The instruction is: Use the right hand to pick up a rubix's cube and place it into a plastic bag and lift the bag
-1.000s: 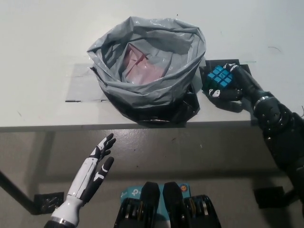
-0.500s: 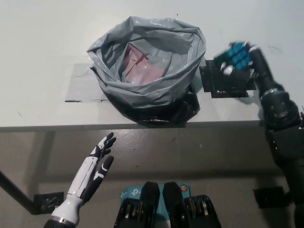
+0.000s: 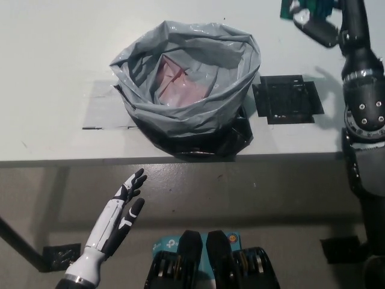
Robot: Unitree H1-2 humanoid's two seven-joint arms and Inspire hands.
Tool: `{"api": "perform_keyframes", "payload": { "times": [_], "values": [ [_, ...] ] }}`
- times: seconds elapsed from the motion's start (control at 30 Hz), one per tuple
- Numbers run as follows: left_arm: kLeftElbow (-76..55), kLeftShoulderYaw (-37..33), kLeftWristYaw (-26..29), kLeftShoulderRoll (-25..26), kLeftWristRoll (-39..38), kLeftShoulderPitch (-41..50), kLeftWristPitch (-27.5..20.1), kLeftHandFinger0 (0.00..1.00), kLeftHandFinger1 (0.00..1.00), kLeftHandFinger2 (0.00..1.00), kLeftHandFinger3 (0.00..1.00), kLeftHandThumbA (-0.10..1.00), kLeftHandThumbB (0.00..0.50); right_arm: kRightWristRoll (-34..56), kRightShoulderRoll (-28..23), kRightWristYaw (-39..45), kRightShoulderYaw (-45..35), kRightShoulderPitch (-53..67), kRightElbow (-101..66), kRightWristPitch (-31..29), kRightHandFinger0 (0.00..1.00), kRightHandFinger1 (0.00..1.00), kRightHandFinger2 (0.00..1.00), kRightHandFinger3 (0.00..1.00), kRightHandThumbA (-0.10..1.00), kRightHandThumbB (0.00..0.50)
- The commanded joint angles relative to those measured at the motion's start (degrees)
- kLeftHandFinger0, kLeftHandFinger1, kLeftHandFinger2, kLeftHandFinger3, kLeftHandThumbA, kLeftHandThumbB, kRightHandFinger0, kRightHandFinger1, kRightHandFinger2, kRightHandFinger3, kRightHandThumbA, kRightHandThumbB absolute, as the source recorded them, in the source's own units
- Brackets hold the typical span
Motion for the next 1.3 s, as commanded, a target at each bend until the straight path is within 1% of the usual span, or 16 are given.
{"api": "perform_keyframes", "payload": {
  "times": [0.0, 0.2, 0.27, 0.33, 0.5, 0.63, 0.73, 0.8, 0.83, 0.87, 0.9, 0.93, 0.97, 1.03, 1.07, 1.27],
  "values": [
    [-1.7, 0.0, -0.9, 0.6, -1.0, 0.1, -0.3, 1.0, 1.0, 1.0, 1.0, 0.98, 0.142, -1.7, 2.3, 2.2, 4.9, -9.6, -3.5, -1.4, 0.13, 0.54, 0.88, 0.92, -0.1, 0.179],
    [-2.0, -0.1, -0.9, 0.7, -0.9, -0.1, -0.3, 1.0, 1.0, 1.0, 1.0, 0.97, 0.139, -7.0, 2.9, 1.3, 11.8, -14.0, 7.4, -3.5, 0.16, 0.52, 0.86, 0.89, -0.1, 0.202],
    [-2.2, -0.1, -1.1, 0.6, -1.3, 0.0, 0.1, 1.0, 1.0, 1.0, 1.0, 0.96, 0.141, -8.3, 4.3, 0.4, 14.2, -16.0, 13.7, -4.0, 0.05, 0.43, 0.81, 0.85, -0.1, 0.186],
    [-2.3, -0.3, -1.2, 0.5, -1.3, 0.0, 0.1, 1.0, 1.0, 1.0, 1.0, 0.96, 0.141, -8.7, 4.8, -0.5, 15.2, -17.0, 16.8, -4.8, 0.01, 0.4, 0.8, 0.84, -0.1, 0.181],
    [-2.9, -0.4, -1.3, 0.4, -1.2, 0.0, 1.0, 1.0, 1.0, 1.0, 1.0, 0.96, 0.153, -11.6, 6.3, -4.4, 18.8, -20.8, 28.1, -8.8, 0.0, 0.4, 0.78, 0.84, -0.1, 0.188],
    [-2.7, -0.6, -1.3, 0.4, -0.7, -0.6, 1.0, 1.0, 1.0, 1.0, 1.0, 0.97, 0.158, -14.1, 7.0, -7.2, 21.8, -23.2, 35.9, -10.6, 0.0, 0.28, 0.67, 0.75, -0.1, 0.184],
    [-3.0, -0.5, -1.5, 0.5, -0.9, -0.7, 1.4, 1.0, 1.0, 1.0, 1.0, 0.97, 0.17, -14.8, 7.0, -8.6, 22.9, -23.4, 38.7, -11.5, 0.0, 0.29, 0.69, 0.75, -0.1, 0.199],
    [-3.1, -0.4, -1.7, 0.7, -1.2, -0.9, 1.5, 1.0, 1.0, 1.0, 1.0, 0.96, 0.172, -16.4, 6.8, -10.0, 24.1, -22.7, 39.5, -10.4, 0.0, 0.3, 0.65, 0.75, -0.01, 0.244],
    [-3.3, -0.5, -1.9, 0.8, -1.3, -1.0, 1.6, 1.0, 1.0, 1.0, 1.0, 0.96, 0.171, -17.1, 6.4, -8.6, 25.0, -22.1, 38.8, -8.2, 0.13, 0.42, 0.79, 0.95, 0.28, 0.312],
    [-3.3, -0.5, -2.1, 0.9, -1.4, -1.1, 1.6, 1.0, 1.0, 1.0, 1.0, 0.96, 0.171, -17.0, 6.0, -6.7, 25.2, -21.8, 38.1, -7.0, 0.36, 0.67, 1.0, 1.0, 0.41, 0.366],
    [-3.2, -0.5, -2.3, 1.0, -1.6, -1.2, 1.4, 1.0, 1.0, 1.0, 1.0, 0.96, 0.168, -16.2, 5.4, -2.8, 25.5, -21.4, 37.2, -6.0, 0.77, 1.0, 1.0, 1.0, 0.54, 0.413],
    [-3.1, -0.5, -2.4, 1.1, -1.6, -1.2, 1.2, 1.0, 1.0, 1.0, 1.0, 0.96, 0.168, -15.7, 4.9, 0.0, 25.9, -21.1, 36.6, -5.5, 1.0, 1.0, 1.0, 1.0, 0.65, 0.46],
    [-3.1, -0.5, -2.5, 1.1, -1.7, -1.2, 1.2, 1.0, 1.0, 1.0, 1.0, 0.96, 0.169, -15.4, 4.5, 1.8, 26.2, -20.9, 36.2, -5.2, 1.0, 1.0, 1.0, 1.0, 0.67, 0.492],
    [-3.0, -0.5, -2.5, 1.1, -1.7, -1.2, 1.0, 1.0, 1.0, 1.0, 1.0, 0.96, 0.163, -14.6, 3.7, 4.3, 26.5, -20.5, 35.9, -6.1, 1.0, 1.0, 1.0, 1.0, 0.73, 0.498],
    [-2.8, -0.4, -2.4, 1.0, -1.7, -1.0, 0.9, 1.0, 1.0, 1.0, 1.0, 0.95, 0.167, -14.5, 3.1, 5.0, 26.8, -20.3, 35.8, -7.0, 1.0, 1.0, 1.0, 1.0, 0.83, 0.5],
    [-2.5, -0.5, -2.3, 0.7, -2.0, -1.0, 0.7, 1.0, 1.0, 1.0, 1.0, 0.94, 0.161, -13.7, 1.7, 8.2, 26.6, -20.1, 32.3, -6.8, 1.0, 1.0, 1.0, 1.0, 0.9, 0.5]
  ]
}}
